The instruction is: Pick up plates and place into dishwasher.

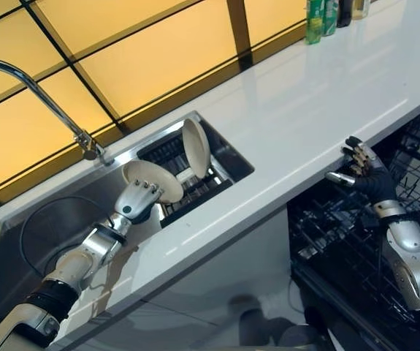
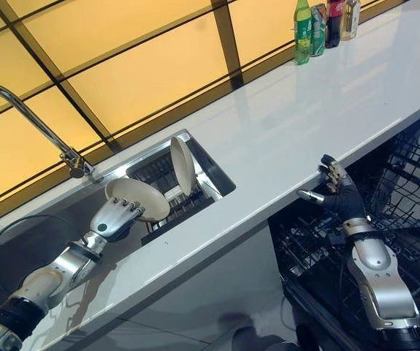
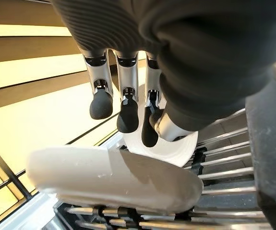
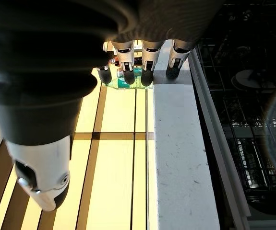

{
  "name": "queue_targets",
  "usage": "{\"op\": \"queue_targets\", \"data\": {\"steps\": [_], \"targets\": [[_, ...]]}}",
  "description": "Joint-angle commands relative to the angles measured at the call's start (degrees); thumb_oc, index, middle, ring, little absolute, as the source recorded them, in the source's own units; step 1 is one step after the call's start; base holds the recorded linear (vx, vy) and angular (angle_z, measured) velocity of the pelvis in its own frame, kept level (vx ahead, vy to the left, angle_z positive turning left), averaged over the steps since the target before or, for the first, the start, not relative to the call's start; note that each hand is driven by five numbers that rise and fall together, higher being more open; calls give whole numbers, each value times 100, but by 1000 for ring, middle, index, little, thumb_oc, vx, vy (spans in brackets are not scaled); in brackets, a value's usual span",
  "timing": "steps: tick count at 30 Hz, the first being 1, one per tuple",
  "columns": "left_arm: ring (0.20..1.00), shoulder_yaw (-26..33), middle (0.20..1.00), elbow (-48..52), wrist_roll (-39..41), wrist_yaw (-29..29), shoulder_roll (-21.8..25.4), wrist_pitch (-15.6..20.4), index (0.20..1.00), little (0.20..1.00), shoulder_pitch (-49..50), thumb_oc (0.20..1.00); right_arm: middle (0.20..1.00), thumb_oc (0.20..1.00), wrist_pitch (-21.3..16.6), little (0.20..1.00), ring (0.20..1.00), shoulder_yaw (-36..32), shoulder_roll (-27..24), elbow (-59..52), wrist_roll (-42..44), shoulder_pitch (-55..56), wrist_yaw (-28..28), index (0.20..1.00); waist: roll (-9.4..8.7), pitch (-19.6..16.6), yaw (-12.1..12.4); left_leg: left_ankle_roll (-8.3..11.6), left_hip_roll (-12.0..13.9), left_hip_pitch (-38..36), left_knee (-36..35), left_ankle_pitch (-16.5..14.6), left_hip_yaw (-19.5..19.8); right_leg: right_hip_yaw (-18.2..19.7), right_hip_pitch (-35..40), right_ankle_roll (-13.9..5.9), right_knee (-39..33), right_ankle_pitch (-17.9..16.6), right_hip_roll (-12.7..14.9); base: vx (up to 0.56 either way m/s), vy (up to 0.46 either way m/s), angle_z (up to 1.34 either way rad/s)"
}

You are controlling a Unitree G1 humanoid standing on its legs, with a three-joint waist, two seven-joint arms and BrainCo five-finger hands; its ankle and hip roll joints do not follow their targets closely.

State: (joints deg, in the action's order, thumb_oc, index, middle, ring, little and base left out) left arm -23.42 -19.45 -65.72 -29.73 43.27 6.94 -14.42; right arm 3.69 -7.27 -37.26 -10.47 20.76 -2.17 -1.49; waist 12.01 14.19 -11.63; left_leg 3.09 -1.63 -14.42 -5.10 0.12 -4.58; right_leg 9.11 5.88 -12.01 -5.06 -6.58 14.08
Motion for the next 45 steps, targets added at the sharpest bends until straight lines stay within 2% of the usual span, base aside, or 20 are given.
{"op": "queue_targets", "data": {"steps": [1,8,17,18,19,27,35,39,41,45], "targets": [[200,304,200,-278,-95,-126,89,-302,200,200,-18,200,1000,1000,49,1000,1000,-148,-301,-185,-172,336,86,1000,-241,-223,33,-395,-583,626,589,-269,180,-42,-482,173,940,287,-146,12,33,0],[200,383,200,-323,-90,-272,5,-409,200,200,73,200,1000,1000,124,1000,1000,-282,-286,-217,-200,409,230,1000,-223,-205,61,-375,-596,615,614,-246,230,-106,-457,185,974,283,-102,9,25,0],[200,643,200,-224,74,-884,0,-617,200,200,259,200,1000,1000,95,1000,1000,-413,-240,-213,-208,600,355,1000,-233,-222,113,-363,-597,598,641,-204,275,-171,-453,187,1021,220,-70,-8,5,1],[398,675,398,-195,86,-943,-1,-612,398,398,291,398,1000,1000,87,1000,1000,-432,-226,-219,-215,634,372,1000,-239,-229,120,-363,-599,589,644,-206,286,-175,-445,187,1027,221,-69,18,-4,3],[1000,700,1000,-181,69,-977,-7,-614,1000,1000,311,1000,1000,1000,93,1000,1000,-449,-215,-225,-216,653,384,1000,-247,-235,124,-366,-601,579,646,-209,293,-180,-435,186,1031,222,-66,0,0,0],[1000,754,1000,-181,-75,-967,-46,-577,1000,1000,403,1000,1000,1000,159,1000,1000,-535,-180,-268,-208,783,426,1000,-270,-256,140,-367,-607,515,690,-242,289,-236,-432,176,1106,214,-40,0,0,0],[1000,874,1000,-255,69,-1022,72,-662,1000,1000,417,1000,1000,1000,13,1000,1000,-443,70,-240,-236,827,563,1000,-341,-323,247,-346,-539,558,884,-337,221,-662,-463,158,1314,360,40,-34,-82,0],[1000,970,1000,-293,658,-1266,109,-659,1000,1000,435,1000,1000,1000,-77,1000,1000,-406,181,-280,-174,854,539,1000,-389,-440,299,-325,-494,509,810,-322,262,-782,-358,183,1222,400,28,-66,-155,-4],[1000,1118,1000,-230,1349,-1479,81,-514,1000,1000,477,1000,1000,1000,-145,1000,1000,-396,261,-317,-149,877,557,1000,-413,-536,345,-301,-452,474,723,-302,325,-818,-288,217,1140,442,-9,-101,-173,0],[1000,1665,1000,141,2125,-1652,-67,-134,1000,1000,626,1000,1000,1000,-267,1000,1000,-386,487,-406,-110,929,565,1000,-487,-737,471,-224,-289,393,545,-240,406,-951,-97,326,914,496,-106,-126,-219,2]]}}
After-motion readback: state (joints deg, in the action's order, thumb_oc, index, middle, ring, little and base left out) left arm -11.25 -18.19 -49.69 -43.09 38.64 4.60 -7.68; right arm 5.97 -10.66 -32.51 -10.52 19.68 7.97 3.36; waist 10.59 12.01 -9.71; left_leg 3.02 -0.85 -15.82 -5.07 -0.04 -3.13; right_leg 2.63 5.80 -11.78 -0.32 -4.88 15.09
